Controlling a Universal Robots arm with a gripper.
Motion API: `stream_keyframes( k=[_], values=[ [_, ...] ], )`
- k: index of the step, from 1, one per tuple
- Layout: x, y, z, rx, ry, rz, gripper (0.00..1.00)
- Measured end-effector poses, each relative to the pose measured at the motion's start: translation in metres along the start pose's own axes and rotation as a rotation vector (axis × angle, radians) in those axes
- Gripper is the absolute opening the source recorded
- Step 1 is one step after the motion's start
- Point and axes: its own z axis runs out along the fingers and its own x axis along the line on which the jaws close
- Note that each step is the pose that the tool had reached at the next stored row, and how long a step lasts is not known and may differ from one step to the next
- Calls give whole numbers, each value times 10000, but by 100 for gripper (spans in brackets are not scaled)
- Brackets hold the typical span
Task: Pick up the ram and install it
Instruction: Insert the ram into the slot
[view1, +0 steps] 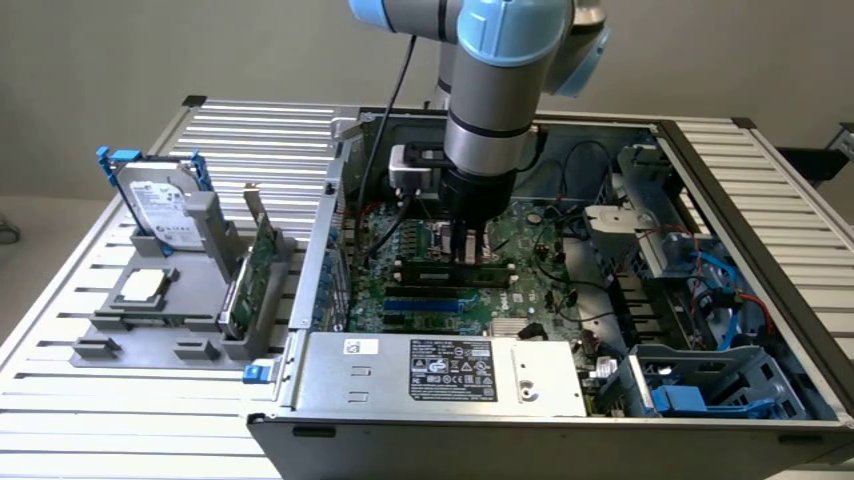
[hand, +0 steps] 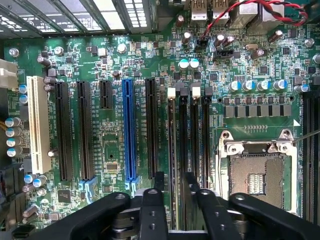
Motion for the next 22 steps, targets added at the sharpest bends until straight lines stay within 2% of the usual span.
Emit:
stream_keyframes(
  k=[1,5,11,12,14,15,16,18,22],
  values=[
    [-1,0,-8,-1,0,-1,35],
    [0,3,-85,-3,1,-3,35],
    [3,10,-302,-2,3,-47,35],
    [3,9,-332,-2,4,-65,33],
    [3,6,-372,-2,4,-101,20],
    [3,5,-384,-1,5,-119,20],
    [3,3,-391,-1,6,-139,14],
    [3,-1,-392,1,6,-194,11],
    [3,-4,-393,3,16,-401,11]
  ],
)
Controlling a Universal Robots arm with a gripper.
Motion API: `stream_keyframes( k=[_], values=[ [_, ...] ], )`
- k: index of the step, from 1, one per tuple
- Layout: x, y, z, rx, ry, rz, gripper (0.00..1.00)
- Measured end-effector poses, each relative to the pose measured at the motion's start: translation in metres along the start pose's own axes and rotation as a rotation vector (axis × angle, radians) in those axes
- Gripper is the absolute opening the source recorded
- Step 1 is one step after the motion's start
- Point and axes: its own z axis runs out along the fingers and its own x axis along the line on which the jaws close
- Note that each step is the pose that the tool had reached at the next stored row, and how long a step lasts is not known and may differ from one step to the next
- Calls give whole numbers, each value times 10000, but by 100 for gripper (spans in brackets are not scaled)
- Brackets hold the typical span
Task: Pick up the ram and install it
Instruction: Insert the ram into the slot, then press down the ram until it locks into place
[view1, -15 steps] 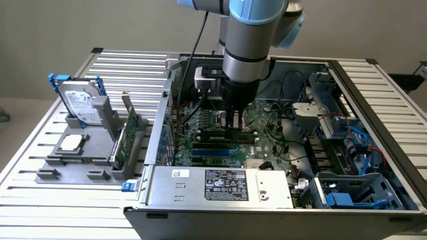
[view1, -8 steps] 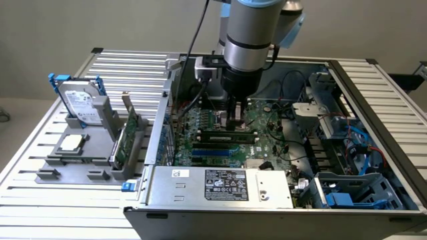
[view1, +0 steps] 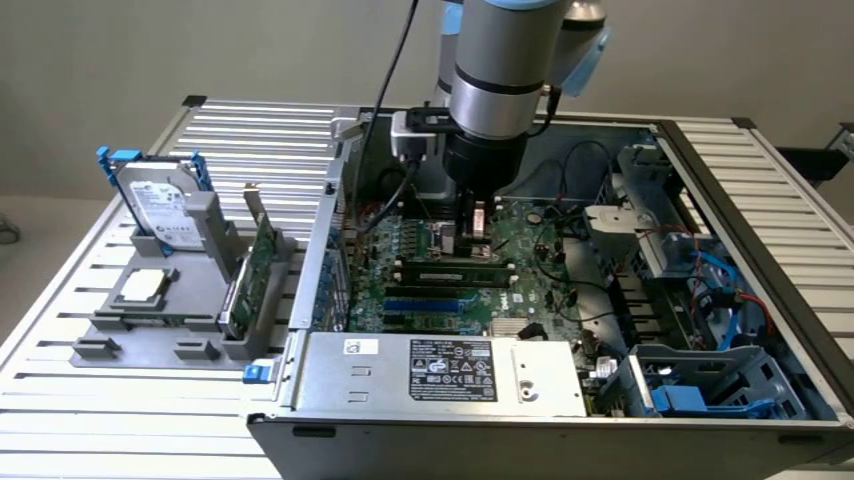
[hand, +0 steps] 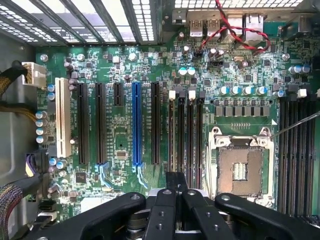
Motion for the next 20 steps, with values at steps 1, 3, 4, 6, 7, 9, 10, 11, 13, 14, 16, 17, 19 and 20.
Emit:
stream_keyframes(
  k=[1,3,4,6,7,9,10,11,13,14,16,17,19,20],
  values=[
    [0,0,0,1,1,-48,11],
    [0,0,0,1,6,-66,11],
    [0,-1,0,1,10,-67,11],
    [0,0,0,1,15,-67,11],
    [0,0,0,1,17,-66,11],
    [0,-1,0,1,18,-66,11],
    [0,0,0,1,19,-66,11],
    [0,0,1,1,19,-66,11],
    [0,0,0,1,20,-66,11],
    [0,0,1,1,19,-66,11],
    [-1,9,3,1,20,-65,11],
    [-1,21,9,1,19,-63,11],
    [-2,55,33,1,18,-47,11],
    [-5,72,51,1,17,-35,11]
  ],
)
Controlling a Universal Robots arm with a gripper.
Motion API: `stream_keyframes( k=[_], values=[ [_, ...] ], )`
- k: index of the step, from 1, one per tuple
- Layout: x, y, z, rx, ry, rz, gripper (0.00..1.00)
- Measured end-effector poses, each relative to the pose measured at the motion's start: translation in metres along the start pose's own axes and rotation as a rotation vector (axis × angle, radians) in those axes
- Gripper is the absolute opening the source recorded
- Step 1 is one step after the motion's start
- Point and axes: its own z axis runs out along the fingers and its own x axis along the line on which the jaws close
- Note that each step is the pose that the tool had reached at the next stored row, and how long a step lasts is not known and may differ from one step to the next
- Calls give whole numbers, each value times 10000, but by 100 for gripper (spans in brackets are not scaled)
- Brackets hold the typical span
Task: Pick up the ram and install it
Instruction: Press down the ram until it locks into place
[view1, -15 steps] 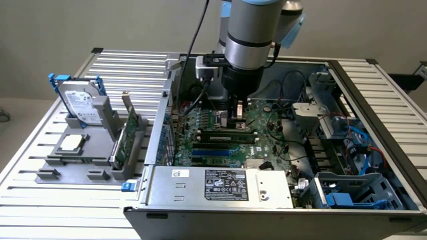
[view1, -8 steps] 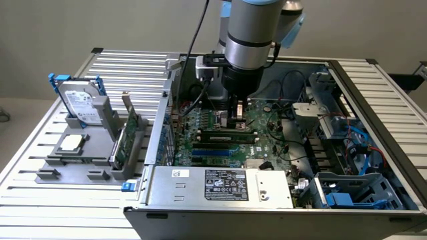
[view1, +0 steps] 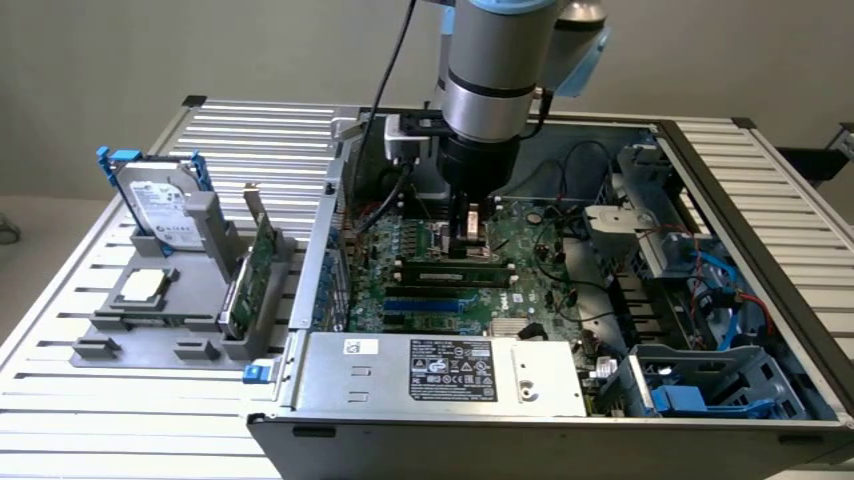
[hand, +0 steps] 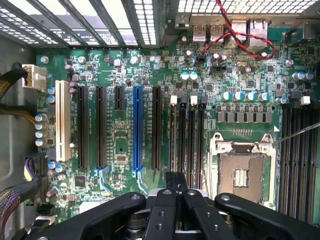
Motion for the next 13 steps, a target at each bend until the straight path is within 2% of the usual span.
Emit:
stream_keyframes(
  k=[7,13],
  values=[
    [-12,47,114,-2,-4,144,11],
    [-13,54,152,-4,-12,206,11]
  ],
)
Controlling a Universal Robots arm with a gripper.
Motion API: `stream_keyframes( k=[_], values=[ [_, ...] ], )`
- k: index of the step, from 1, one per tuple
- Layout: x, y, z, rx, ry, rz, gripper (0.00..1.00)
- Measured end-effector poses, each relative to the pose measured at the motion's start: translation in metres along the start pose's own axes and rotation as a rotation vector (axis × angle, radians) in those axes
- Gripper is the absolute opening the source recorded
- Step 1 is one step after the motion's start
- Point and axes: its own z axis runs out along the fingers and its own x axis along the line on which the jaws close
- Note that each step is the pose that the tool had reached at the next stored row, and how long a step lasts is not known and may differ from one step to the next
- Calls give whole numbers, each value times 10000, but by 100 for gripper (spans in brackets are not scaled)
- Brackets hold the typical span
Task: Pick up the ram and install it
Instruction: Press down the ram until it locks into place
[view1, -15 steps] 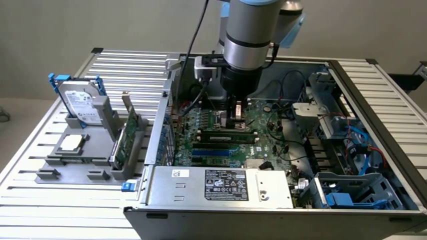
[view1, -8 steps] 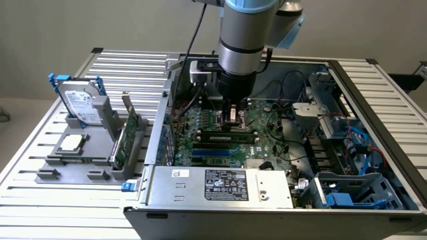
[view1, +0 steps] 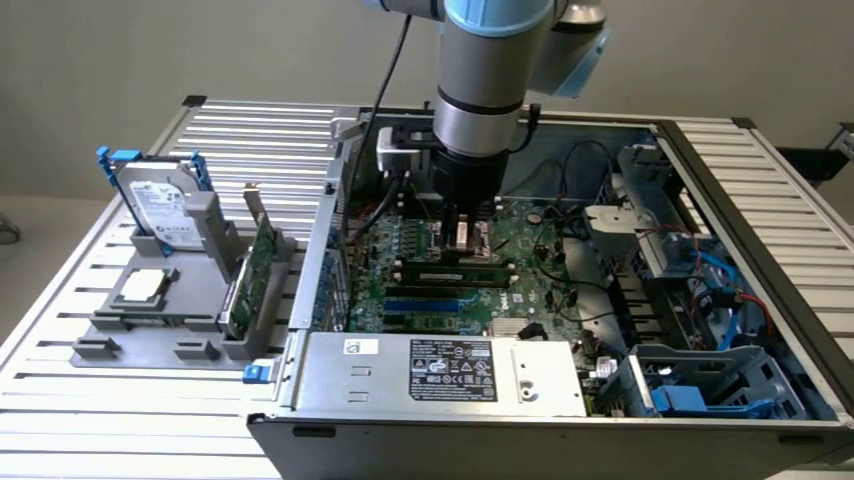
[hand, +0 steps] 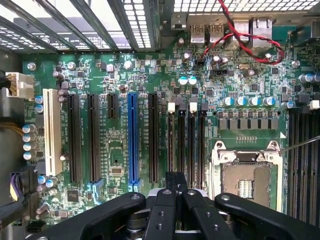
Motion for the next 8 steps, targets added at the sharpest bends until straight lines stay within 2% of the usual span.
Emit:
stream_keyframes(
  k=[8],
  values=[
    [-1,-2,52,-5,-3,9,11]
  ],
)
